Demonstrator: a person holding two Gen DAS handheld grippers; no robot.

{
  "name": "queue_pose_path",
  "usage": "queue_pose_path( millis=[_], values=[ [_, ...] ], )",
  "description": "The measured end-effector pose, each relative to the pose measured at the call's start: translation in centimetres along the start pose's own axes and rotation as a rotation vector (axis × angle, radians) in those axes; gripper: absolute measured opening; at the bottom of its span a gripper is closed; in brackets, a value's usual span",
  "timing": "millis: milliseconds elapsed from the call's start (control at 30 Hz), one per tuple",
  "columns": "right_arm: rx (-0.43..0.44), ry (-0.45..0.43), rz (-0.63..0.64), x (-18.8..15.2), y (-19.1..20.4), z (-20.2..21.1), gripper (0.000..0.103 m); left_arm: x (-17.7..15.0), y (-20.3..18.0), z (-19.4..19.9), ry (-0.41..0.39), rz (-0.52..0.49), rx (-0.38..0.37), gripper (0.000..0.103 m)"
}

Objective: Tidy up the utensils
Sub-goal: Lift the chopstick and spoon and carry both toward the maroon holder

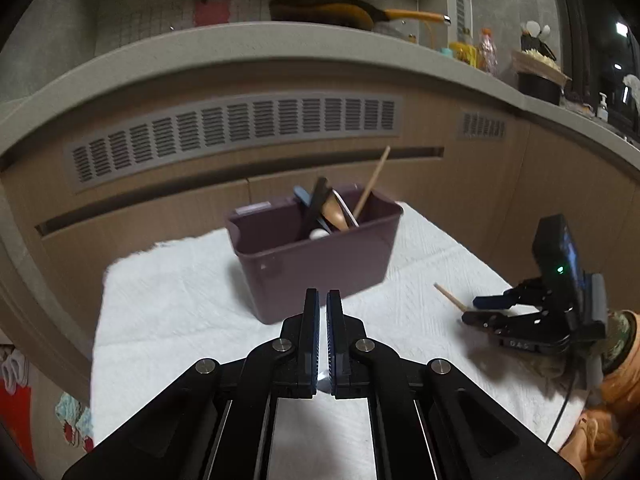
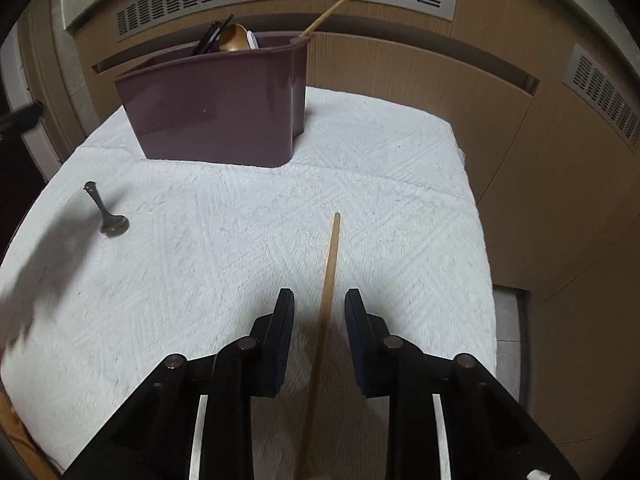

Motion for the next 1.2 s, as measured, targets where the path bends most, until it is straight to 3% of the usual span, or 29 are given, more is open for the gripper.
queue_pose_path(
  millis=[67, 167, 233, 267, 400, 600, 800, 1000, 1067, 1133, 1200],
  values=[
    [-0.002, 0.013, -0.005, 0.3, 0.1, -0.6, 0.024, -0.2, 0.1, 0.0, 0.04, -0.059, -0.031, 0.005],
    [0.016, 0.036, -0.013, 0.3, 0.0, -1.2, 0.023, -1.6, -1.0, -2.0, 0.167, -0.22, -0.116, 0.013],
    [0.018, 0.034, -0.012, 0.1, 0.0, -1.2, 0.023, -2.9, -1.8, -4.0, 0.256, -0.342, -0.13, 0.039],
    [0.02, 0.033, -0.009, 0.0, 0.0, -1.1, 0.023, -3.5, -2.0, -4.9, 0.289, -0.384, -0.123, 0.043],
    [0.027, 0.03, 0.002, -0.4, -0.1, -0.9, 0.024, -4.9, -2.0, -8.0, 0.386, -0.482, -0.083, 0.045],
    [0.044, 0.025, 0.007, -0.6, -0.1, -0.9, 0.028, -4.2, 0.0, -11.6, 0.45, -0.416, -0.09, 0.047],
    [0.054, 0.021, 0.005, -0.4, -0.3, -1.0, 0.028, -2.6, 1.7, -14.7, 0.459, -0.191, -0.147, 0.05],
    [0.058, 0.016, 0.008, -0.1, -0.2, -1.2, 0.029, -1.9, 0.4, -15.7, 0.429, -0.187, -0.15, 0.049],
    [0.06, 0.013, 0.005, -0.1, -0.3, -1.2, 0.029, -1.8, 0.4, -15.6, 0.417, -0.167, -0.146, 0.047],
    [0.064, 0.012, -0.004, 0.0, -0.3, -1.2, 0.029, -1.9, 0.1, -15.4, 0.397, -0.155, -0.137, 0.031],
    [0.077, 0.01, -0.016, 0.2, -0.5, -1.1, 0.029, -2.2, -0.7, -15.0, 0.375, -0.159, -0.095, 0.03]
  ],
)
Point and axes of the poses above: each gripper's, at about its wrist camera, not at the fingertips, and z roughly against the way its jaws point, y to its left, x to its top, the point moved 1 cm from there along -z, roughly the way its jaws point, and after that the axes turned 5 degrees about y, right-handed, at the moved point
